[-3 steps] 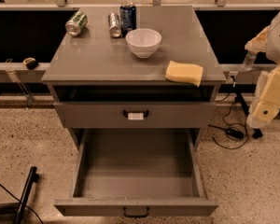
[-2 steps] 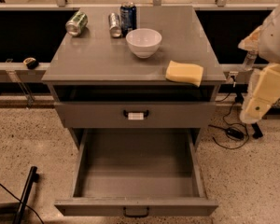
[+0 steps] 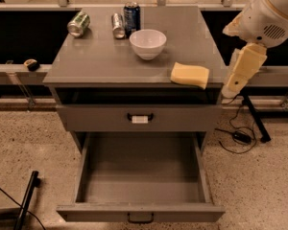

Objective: Place sponge into middle drawer

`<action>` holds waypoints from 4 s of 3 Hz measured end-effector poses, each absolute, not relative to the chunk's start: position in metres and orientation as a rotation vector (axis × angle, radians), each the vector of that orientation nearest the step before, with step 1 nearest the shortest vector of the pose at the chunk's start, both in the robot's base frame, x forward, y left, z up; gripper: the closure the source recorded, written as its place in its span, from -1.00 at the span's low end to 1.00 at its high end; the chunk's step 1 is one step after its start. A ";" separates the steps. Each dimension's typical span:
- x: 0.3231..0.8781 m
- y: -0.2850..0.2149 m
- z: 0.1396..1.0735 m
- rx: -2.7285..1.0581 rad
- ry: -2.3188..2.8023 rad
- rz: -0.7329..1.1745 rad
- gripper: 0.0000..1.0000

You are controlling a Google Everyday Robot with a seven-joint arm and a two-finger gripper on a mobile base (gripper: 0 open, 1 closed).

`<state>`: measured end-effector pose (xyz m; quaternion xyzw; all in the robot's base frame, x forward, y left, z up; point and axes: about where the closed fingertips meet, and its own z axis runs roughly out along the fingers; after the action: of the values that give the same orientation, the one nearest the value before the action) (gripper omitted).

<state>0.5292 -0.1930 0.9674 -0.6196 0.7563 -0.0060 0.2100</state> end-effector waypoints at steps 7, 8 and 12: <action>0.632 -0.167 0.839 -1.678 2.237 0.256 -0.16; 0.633 -0.166 0.837 -1.679 2.234 0.259 0.31; 0.576 -0.168 0.883 -1.729 1.978 0.010 1.00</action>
Offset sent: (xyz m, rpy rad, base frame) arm 0.0943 0.0165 -0.0776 0.0623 0.1565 -0.0098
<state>0.5761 -0.1684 0.8833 -0.6365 0.7281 0.0036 0.2545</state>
